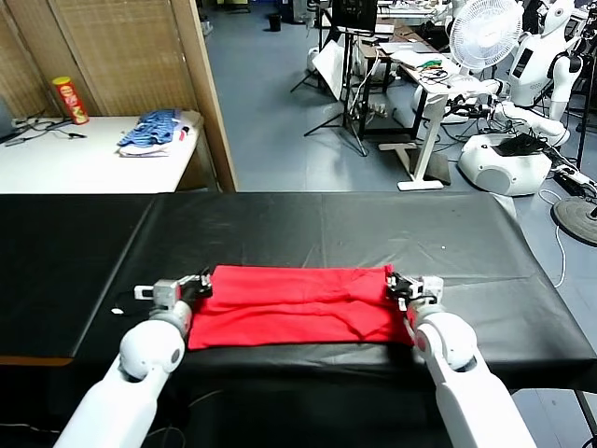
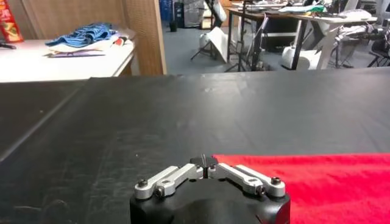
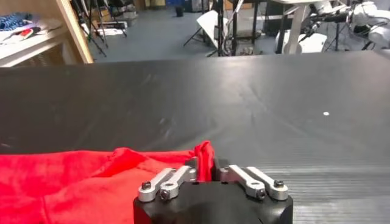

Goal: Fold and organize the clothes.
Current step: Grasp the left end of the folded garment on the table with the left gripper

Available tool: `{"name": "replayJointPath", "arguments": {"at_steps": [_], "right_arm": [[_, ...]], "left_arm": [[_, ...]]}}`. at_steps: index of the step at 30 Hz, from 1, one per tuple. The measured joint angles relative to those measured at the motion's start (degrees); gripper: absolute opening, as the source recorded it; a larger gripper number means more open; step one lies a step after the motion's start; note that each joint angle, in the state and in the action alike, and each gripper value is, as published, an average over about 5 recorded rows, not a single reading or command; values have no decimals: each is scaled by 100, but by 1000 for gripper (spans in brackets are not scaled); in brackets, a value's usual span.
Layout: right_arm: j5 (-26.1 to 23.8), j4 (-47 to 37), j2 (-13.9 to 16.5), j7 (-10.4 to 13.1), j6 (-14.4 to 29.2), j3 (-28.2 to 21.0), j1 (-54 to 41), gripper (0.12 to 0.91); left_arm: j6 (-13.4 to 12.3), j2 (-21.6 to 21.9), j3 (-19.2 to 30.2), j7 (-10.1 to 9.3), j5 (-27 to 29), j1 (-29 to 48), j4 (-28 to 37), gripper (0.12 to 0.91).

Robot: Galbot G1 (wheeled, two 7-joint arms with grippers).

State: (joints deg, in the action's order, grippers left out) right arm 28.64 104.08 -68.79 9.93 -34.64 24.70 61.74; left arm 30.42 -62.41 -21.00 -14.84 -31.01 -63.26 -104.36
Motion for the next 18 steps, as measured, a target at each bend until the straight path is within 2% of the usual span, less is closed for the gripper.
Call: {"name": "replayJointPath", "arguments": {"at_steps": [4, 9, 12, 18], "right_arm": [[83, 379, 100, 2, -20, 187, 198, 766], [201, 819, 142, -1, -61, 346, 436, 797], [293, 1026, 166, -6, -75, 420, 552, 798], [400, 1268, 235, -32, -76, 549, 673, 798]], "left_arm": [[-4, 84, -138, -20, -84, -119, -125, 466], [87, 66, -356, -153, -513, -322, -375, 728], [140, -9, -500, -215, -809, -520, -589, 788], [68, -225, -621, -208, -810, -1045, -940, 798]]}}
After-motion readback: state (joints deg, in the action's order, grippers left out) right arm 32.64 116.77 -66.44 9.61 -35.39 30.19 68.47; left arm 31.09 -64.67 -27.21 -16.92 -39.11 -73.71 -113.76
